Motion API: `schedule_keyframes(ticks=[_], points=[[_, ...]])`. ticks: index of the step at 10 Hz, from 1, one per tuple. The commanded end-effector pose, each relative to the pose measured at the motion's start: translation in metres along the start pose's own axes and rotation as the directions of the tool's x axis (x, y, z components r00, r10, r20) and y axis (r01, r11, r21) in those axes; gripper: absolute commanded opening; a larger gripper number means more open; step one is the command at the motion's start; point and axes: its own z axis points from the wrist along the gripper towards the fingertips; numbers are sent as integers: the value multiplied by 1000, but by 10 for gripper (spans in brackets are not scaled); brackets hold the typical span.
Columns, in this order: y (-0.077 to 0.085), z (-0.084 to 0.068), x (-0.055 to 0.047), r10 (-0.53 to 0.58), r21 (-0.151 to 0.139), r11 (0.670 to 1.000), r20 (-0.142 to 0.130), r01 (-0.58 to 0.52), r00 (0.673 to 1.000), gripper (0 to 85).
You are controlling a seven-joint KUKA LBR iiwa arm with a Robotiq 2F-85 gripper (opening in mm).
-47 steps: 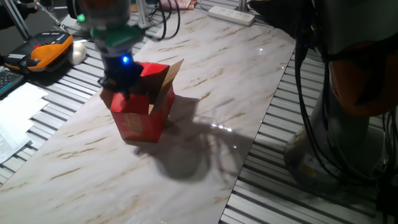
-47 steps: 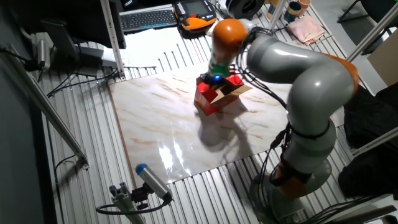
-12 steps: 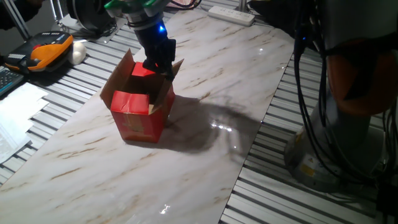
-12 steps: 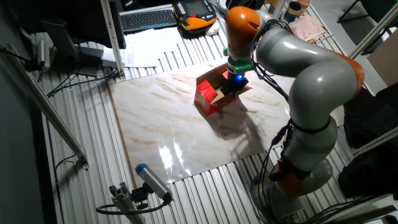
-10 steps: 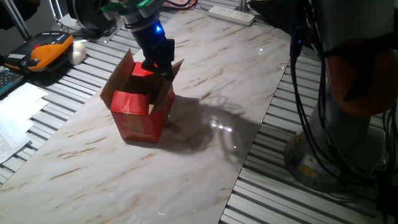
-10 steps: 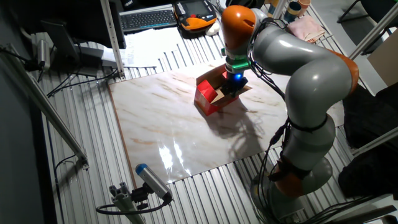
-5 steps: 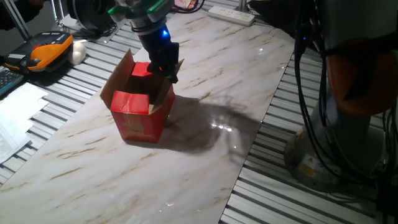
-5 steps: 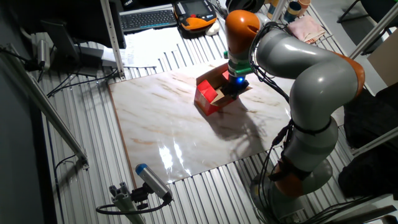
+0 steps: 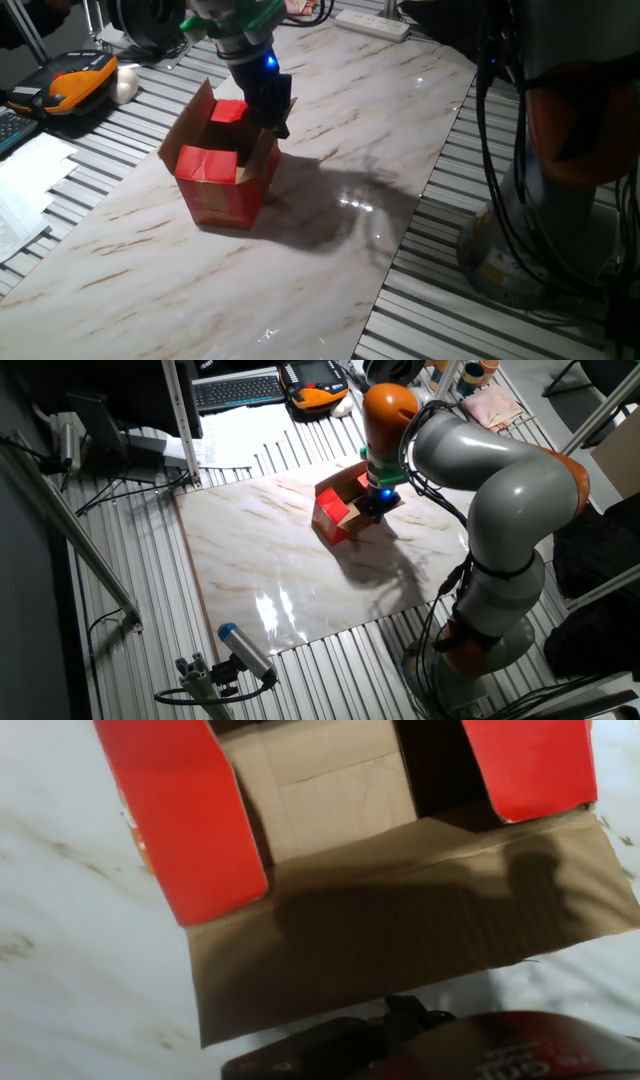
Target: Cover the box
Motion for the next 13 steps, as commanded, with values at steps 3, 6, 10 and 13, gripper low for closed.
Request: schedule_keyframes(ticks=[3, 6, 10, 13], points=[[-1, -11, -5, -9, -1, 1000, -28, 9, 1000, 0], [-4, -8, -3, -24, 10, 1000, -36, 24, 999, 0], [1, -1, -1, -11, 14, 1000, -13, 11, 1000, 0], [17, -9, -20, 62, -38, 997, 14, -62, 998, 0]])
